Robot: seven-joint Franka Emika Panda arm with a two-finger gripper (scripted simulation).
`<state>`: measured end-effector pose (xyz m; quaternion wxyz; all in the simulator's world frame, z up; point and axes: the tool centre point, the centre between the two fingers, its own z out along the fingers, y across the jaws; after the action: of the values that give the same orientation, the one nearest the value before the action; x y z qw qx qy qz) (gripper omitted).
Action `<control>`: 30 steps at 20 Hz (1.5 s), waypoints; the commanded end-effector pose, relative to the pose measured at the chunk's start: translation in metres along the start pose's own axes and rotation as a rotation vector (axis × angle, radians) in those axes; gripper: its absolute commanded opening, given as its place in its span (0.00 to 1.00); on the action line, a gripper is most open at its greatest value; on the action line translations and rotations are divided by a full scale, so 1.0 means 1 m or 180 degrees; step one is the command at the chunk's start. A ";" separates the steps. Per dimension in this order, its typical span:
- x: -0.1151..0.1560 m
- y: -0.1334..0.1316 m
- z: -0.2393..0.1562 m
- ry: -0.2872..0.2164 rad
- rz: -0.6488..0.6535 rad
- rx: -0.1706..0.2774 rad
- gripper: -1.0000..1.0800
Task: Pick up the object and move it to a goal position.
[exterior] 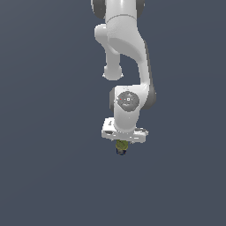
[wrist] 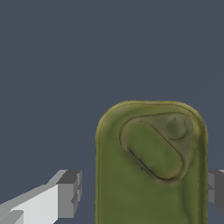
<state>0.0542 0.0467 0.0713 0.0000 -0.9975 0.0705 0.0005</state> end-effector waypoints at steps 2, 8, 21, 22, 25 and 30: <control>0.000 0.000 0.011 0.0003 0.0003 0.0000 0.96; 0.002 0.000 0.013 0.0004 0.0004 0.0000 0.00; -0.001 0.002 0.012 -0.0001 0.0003 0.0000 0.00; -0.002 0.003 0.011 -0.0001 0.0003 0.0000 0.00; -0.006 0.008 0.008 -0.0001 0.0003 0.0000 0.00; -0.017 0.022 0.000 -0.0001 0.0003 0.0000 0.00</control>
<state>0.0369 0.0320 0.0660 -0.0002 -0.9975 0.0706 0.0032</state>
